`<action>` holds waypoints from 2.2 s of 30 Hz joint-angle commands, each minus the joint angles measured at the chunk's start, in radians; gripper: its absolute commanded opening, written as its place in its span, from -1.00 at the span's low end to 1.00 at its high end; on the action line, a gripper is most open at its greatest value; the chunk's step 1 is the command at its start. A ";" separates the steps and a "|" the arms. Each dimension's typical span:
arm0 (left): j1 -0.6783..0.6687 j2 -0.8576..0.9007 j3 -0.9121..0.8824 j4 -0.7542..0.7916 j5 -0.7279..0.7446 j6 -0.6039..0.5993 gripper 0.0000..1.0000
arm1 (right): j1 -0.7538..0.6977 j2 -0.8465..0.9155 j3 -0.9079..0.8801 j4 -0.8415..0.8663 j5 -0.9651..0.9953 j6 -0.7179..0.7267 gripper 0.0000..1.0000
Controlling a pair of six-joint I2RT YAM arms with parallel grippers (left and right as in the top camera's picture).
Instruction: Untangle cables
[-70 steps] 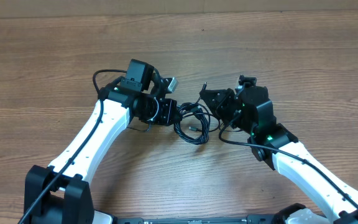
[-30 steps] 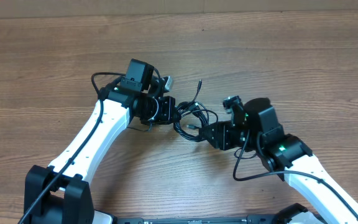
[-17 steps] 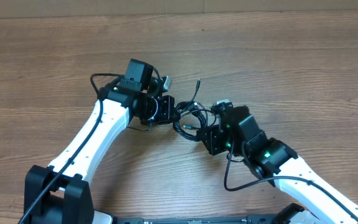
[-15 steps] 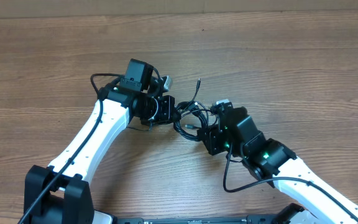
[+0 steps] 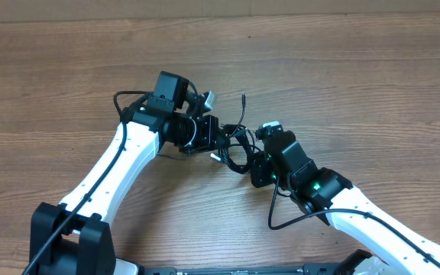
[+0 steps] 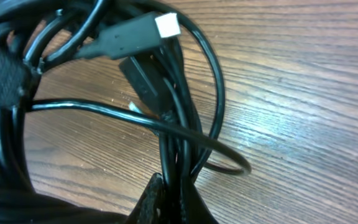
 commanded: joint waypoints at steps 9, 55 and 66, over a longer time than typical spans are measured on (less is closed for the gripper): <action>-0.001 -0.007 0.024 0.043 0.019 -0.018 -0.92 | 0.005 0.015 0.009 0.037 -0.541 -0.005 -0.92; -0.086 -0.009 0.027 -0.696 -0.553 -0.669 1.00 | -0.264 -0.134 0.010 -0.031 -0.454 0.022 -0.13; -0.320 -0.009 -0.115 -0.539 -0.650 -1.092 1.00 | -0.453 -0.134 0.010 -0.181 -0.455 -0.121 -0.15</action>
